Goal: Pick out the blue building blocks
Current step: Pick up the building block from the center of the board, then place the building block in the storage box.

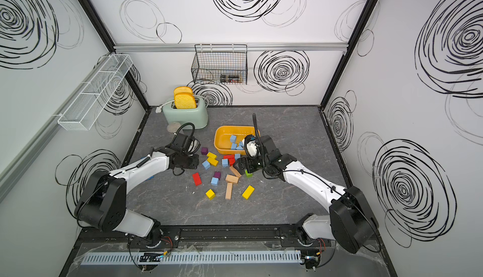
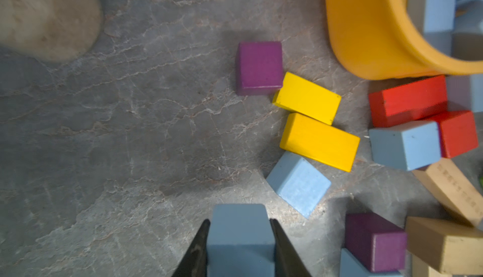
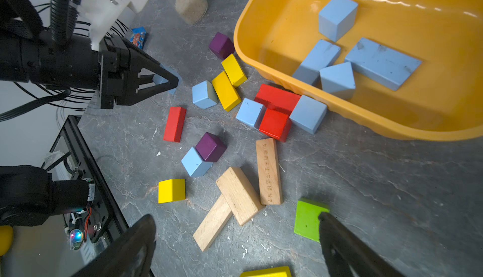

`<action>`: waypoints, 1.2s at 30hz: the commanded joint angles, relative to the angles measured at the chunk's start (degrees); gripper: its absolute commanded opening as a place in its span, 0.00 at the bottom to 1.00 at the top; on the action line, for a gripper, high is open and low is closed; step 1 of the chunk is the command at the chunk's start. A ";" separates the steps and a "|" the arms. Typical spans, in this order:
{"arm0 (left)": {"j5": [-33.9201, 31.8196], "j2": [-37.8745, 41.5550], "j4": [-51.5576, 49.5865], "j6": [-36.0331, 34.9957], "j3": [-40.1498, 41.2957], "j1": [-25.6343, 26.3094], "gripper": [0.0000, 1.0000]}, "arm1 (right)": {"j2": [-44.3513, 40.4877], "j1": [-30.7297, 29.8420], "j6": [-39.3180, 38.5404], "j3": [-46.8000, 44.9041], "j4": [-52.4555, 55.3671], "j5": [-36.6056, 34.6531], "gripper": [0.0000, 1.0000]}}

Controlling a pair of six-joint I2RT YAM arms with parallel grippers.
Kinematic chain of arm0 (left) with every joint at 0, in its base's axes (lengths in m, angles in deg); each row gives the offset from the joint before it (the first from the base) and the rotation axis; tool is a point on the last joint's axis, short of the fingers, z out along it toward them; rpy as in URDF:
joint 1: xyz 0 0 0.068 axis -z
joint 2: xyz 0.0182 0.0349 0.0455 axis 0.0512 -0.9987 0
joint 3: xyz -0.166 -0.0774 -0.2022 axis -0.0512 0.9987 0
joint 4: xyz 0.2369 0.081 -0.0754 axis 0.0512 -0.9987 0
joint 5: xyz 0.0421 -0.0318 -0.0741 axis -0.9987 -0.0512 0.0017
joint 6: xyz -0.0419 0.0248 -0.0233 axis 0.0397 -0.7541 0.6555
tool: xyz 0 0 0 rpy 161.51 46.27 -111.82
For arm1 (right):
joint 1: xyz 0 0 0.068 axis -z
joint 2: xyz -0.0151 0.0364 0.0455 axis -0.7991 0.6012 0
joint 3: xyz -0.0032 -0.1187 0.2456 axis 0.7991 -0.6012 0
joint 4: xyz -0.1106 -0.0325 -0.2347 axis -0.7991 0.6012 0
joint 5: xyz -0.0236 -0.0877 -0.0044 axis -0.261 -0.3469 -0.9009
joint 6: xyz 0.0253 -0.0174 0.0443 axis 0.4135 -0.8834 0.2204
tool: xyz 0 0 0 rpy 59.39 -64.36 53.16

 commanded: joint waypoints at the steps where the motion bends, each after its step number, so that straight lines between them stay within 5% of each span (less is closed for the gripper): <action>1: 1.14 3.73 -0.90 -2.88 -2.79 -0.34 0.00 | -2.79 0.14 0.61 -0.48 -1.50 -0.18 0.98; 12: 3.49 4.62 -5.05 -7.03 -15.45 1.32 0.00 | -8.45 5.37 4.09 -4.44 -8.41 5.54 0.98; 36: 2.82 -15.64 -2.61 -8.59 -33.34 10.83 0.00 | -7.74 13.48 6.58 -7.89 -13.42 11.81 0.98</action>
